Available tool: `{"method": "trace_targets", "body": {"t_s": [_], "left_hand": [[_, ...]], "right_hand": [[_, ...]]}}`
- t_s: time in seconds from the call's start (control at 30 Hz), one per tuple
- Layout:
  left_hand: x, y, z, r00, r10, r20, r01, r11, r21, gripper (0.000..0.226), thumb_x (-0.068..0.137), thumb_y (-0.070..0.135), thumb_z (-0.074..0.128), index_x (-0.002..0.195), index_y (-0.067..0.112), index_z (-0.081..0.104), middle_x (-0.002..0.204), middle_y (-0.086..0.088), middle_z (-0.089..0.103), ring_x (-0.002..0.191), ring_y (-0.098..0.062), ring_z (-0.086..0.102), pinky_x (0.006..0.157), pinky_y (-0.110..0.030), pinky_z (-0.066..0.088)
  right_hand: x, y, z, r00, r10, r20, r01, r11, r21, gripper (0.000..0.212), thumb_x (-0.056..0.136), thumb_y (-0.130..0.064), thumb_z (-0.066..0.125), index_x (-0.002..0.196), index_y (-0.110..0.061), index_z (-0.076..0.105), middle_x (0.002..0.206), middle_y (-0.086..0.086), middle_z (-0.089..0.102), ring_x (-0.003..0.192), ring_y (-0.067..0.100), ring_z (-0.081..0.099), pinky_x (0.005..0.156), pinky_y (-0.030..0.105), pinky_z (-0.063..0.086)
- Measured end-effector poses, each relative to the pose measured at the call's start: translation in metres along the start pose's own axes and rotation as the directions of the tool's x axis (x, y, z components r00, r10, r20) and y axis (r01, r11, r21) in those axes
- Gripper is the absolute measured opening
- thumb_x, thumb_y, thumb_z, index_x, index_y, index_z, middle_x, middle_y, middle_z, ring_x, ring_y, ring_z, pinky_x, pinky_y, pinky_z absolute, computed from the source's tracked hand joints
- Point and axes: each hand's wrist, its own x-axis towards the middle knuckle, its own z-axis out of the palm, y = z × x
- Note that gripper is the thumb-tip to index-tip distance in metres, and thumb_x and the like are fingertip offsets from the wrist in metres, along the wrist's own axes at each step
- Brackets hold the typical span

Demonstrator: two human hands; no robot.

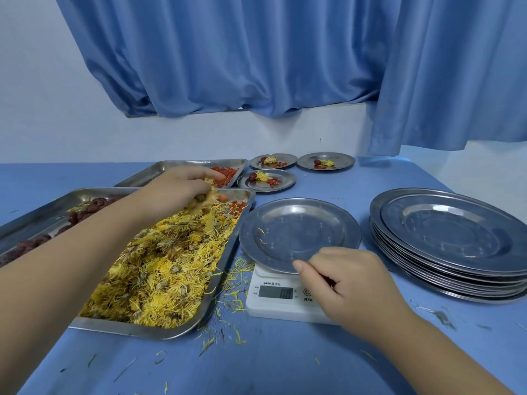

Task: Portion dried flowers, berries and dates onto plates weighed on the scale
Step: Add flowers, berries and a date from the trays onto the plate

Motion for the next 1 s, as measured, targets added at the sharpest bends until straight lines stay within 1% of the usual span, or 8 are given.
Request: {"method": "trace_targets", "body": {"t_s": [0.07, 0.13, 0.27, 0.47, 0.57, 0.7, 0.83, 1.0], "left_hand": [[0.001, 0.009, 0.012, 0.994, 0.025, 0.102, -0.022, 0.999, -0.026, 0.03, 0.097, 0.018, 0.053, 0.116, 0.038, 0.064, 0.085, 0.003, 0.074, 0.056, -0.007, 0.051, 0.054, -0.023, 0.043], [0.004, 0.022, 0.027, 0.984, 0.061, 0.17, -0.057, 0.998, -0.027, 0.03, 0.094, 0.016, 0.058, 0.114, 0.039, 0.063, 0.085, 0.013, 0.074, 0.055, -0.003, 0.054, 0.055, -0.02, 0.045], [0.012, 0.048, 0.063, 0.963, 0.145, 0.226, -0.146, 0.989, -0.015, 0.032, 0.088, 0.018, 0.068, 0.111, 0.04, 0.065, 0.107, 0.014, 0.07, 0.072, -0.002, 0.067, 0.069, -0.024, 0.055], [0.026, 0.069, 0.109, 0.945, 0.213, 0.25, -0.248, 0.962, 0.116, 0.017, 0.082, 0.021, 0.075, 0.096, 0.028, 0.067, 0.098, 0.003, 0.068, 0.078, -0.01, 0.063, 0.078, -0.031, 0.054], [0.034, 0.069, 0.119, 0.942, 0.21, 0.261, -0.264, 0.945, 0.192, 0.011, 0.085, 0.027, 0.071, 0.096, 0.03, 0.068, 0.09, 0.008, 0.069, 0.082, -0.01, 0.064, 0.081, -0.035, 0.054], [0.04, 0.067, 0.12, 0.931, 0.238, 0.278, -0.318, 0.9, 0.296, 0.014, 0.091, 0.032, 0.063, 0.102, 0.029, 0.072, 0.087, 0.019, 0.066, 0.084, -0.001, 0.061, 0.077, -0.025, 0.048], [0.038, 0.065, 0.118, 0.928, 0.229, 0.295, -0.333, 0.864, 0.377, 0.023, 0.096, 0.037, 0.056, 0.11, 0.028, 0.072, 0.105, 0.012, 0.068, 0.096, -0.008, 0.06, 0.086, -0.03, 0.048], [0.027, 0.063, 0.108, 0.949, 0.219, 0.226, -0.275, 0.927, 0.256, 0.029, 0.098, 0.043, 0.049, 0.109, 0.028, 0.07, 0.098, 0.012, 0.066, 0.088, -0.001, 0.057, 0.071, -0.021, 0.042]], "right_hand": [[0.001, 0.002, -0.002, 1.0, 0.016, -0.006, -0.016, 1.0, 0.005, 0.048, 0.091, -0.037, 0.043, 0.05, -0.012, 0.04, 0.046, -0.004, 0.034, 0.044, 0.019, 0.037, 0.041, 0.035, 0.039], [0.001, 0.004, -0.004, 0.999, 0.039, -0.016, -0.038, 0.999, 0.022, 0.048, 0.091, -0.037, 0.043, 0.05, -0.013, 0.038, 0.046, -0.003, 0.033, 0.044, 0.019, 0.036, 0.042, 0.037, 0.039], [0.004, 0.007, -0.007, 0.998, 0.046, -0.044, -0.045, 0.999, 0.027, 0.047, 0.091, -0.035, 0.045, 0.051, -0.015, 0.032, 0.046, -0.004, 0.029, 0.044, 0.018, 0.032, 0.041, 0.037, 0.036], [0.003, 0.008, -0.007, 0.999, 0.041, -0.03, -0.041, 0.999, 0.012, 0.047, 0.091, -0.036, 0.044, 0.051, -0.014, 0.036, 0.047, -0.004, 0.03, 0.045, 0.019, 0.033, 0.041, 0.038, 0.037], [0.004, 0.007, -0.008, 0.999, 0.039, -0.03, -0.039, 0.999, 0.02, 0.047, 0.091, -0.035, 0.044, 0.051, -0.013, 0.038, 0.048, -0.006, 0.029, 0.046, 0.018, 0.034, 0.041, 0.037, 0.037], [0.004, 0.005, -0.01, 0.999, 0.034, -0.029, -0.034, 0.999, 0.015, 0.046, 0.091, -0.035, 0.044, 0.05, -0.013, 0.039, 0.049, -0.007, 0.028, 0.046, 0.017, 0.033, 0.041, 0.036, 0.036], [0.003, 0.003, -0.009, 0.999, 0.049, -0.001, -0.049, 0.998, 0.028, 0.047, 0.091, -0.036, 0.043, 0.051, -0.013, 0.039, 0.049, -0.005, 0.031, 0.047, 0.02, 0.036, 0.043, 0.038, 0.038], [0.004, 0.0, -0.012, 0.999, 0.049, -0.015, -0.048, 0.998, 0.038, 0.046, 0.091, -0.036, 0.043, 0.051, -0.015, 0.036, 0.049, -0.006, 0.028, 0.047, 0.019, 0.034, 0.042, 0.037, 0.037]]}}
